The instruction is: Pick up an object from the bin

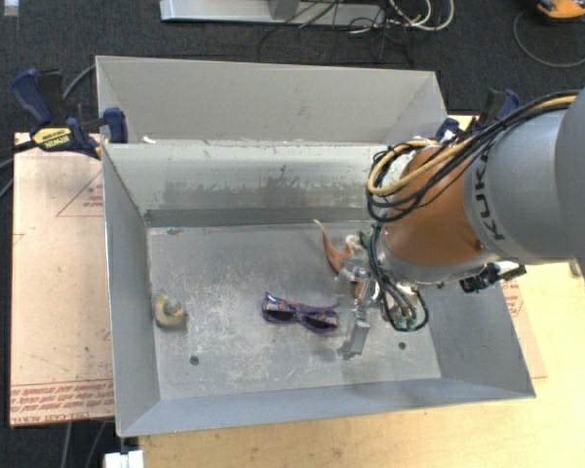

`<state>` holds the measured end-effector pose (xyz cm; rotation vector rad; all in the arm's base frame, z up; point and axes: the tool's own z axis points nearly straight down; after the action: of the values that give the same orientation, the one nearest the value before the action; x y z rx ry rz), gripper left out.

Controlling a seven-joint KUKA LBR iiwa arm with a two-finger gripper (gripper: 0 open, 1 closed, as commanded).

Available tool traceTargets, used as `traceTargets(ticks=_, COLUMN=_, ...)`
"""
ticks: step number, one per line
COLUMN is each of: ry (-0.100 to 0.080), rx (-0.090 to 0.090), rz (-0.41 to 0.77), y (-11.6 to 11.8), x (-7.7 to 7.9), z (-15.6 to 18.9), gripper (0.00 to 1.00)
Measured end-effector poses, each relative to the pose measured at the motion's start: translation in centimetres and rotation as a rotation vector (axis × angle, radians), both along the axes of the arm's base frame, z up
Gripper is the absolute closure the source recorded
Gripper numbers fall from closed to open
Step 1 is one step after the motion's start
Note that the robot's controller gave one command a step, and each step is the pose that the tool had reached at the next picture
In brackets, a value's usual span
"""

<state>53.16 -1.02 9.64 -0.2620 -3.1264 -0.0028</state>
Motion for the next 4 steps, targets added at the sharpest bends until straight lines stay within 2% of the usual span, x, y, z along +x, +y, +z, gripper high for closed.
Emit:
traceTargets(ticks=1, ry=-0.011, rx=-0.001, rz=0.451, y=0.8, x=4.9, z=-2.1, gripper=0.0)
traceTargets(ticks=2, ry=-0.003, rx=0.001, rz=0.13, y=4.9, x=0.9, z=-2.6, gripper=0.0)
traceTargets(ticks=3, ry=-0.012, rx=0.0, rz=0.272, y=4.9, x=0.0, z=-2.6, gripper=0.0)
traceTargets(ticks=4, ry=-0.009, rx=0.003, rz=0.572, y=7.4, x=0.0, z=-2.6, gripper=1.0)
